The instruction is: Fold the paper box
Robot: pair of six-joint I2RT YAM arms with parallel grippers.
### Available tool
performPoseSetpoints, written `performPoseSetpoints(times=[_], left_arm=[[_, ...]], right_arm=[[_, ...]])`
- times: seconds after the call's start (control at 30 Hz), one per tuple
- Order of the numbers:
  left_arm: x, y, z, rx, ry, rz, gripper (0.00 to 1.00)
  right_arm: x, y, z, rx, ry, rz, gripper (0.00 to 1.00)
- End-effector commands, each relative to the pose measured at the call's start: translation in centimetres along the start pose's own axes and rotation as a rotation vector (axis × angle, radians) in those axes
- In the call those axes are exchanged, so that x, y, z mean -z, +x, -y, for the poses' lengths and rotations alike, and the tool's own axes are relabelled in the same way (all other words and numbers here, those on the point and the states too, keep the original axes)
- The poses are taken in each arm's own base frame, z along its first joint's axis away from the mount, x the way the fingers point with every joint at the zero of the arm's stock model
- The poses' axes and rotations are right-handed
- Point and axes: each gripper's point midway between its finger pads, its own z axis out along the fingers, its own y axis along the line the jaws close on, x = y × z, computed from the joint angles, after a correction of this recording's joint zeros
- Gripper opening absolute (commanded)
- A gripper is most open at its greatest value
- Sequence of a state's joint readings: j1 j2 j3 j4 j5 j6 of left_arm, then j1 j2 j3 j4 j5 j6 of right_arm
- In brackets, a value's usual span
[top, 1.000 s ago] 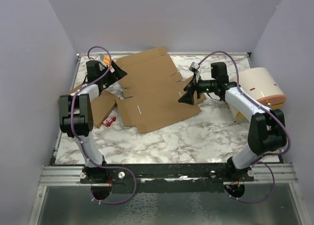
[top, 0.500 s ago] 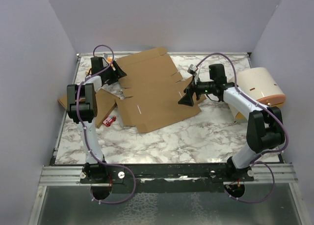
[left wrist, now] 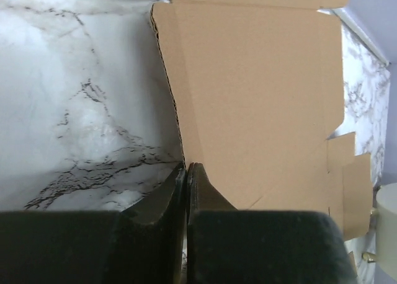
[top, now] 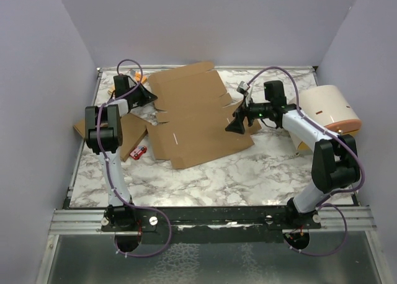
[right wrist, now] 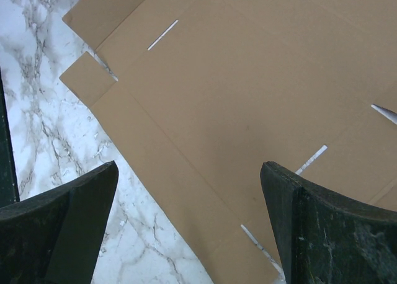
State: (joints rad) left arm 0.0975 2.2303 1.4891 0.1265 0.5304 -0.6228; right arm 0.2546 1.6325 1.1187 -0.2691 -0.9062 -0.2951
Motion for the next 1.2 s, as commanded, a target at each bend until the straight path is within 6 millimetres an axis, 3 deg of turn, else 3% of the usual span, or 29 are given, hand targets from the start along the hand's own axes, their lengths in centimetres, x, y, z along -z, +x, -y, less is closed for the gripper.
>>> performPoseSetpoints(times=[0.0, 0.17, 0.3, 0.43, 0.6, 0.73, 0.83, 0.97, 1.17], left_arm=[[1.4, -0.7, 2.4, -0.079, 0.119, 0.052, 0.00], [6.1, -1.6, 6.7, -0.243, 0.225, 0.204, 0.00], [10.5, -2.1, 11.5, -0.439, 0.321, 0.330, 0.00], [14.3, -1.8, 15.2, -0.603, 0.421, 0.412, 0.00], [18.4, -1.3, 17.9, -0.754, 0.480, 0.513, 0.00], [20.9, -0.3, 19.6, -0.820, 0.551, 0.589, 0.00], [21.3, 0.7, 19.6, -0.854, 0.551, 0.588, 0.00], [21.5, 2.0, 20.5, -0.930, 0.564, 0.576, 0.00], [21.4, 3.1, 20.7, -0.982, 0.553, 0.560, 0.00]], right_arm=[[-0.3, 0.3, 0.2, 0.019, 0.000, -0.016, 0.99], [0.1, -0.8, -1.3, 0.046, -0.065, 0.013, 0.99], [0.9, -2.4, -2.9, 0.060, -0.135, 0.057, 0.99], [2.3, -4.7, -3.7, 0.069, -0.178, 0.110, 0.99], [3.9, -8.2, -3.2, 0.095, -0.145, 0.162, 0.99], [5.3, -11.6, -1.3, 0.120, -0.072, 0.205, 0.99], [6.5, -13.7, 1.4, 0.141, 0.010, 0.265, 0.99], [7.1, -13.4, 5.2, 0.115, -0.013, 0.336, 1.00], [4.3, -12.0, 9.8, 0.023, -0.082, 0.325, 0.91]])
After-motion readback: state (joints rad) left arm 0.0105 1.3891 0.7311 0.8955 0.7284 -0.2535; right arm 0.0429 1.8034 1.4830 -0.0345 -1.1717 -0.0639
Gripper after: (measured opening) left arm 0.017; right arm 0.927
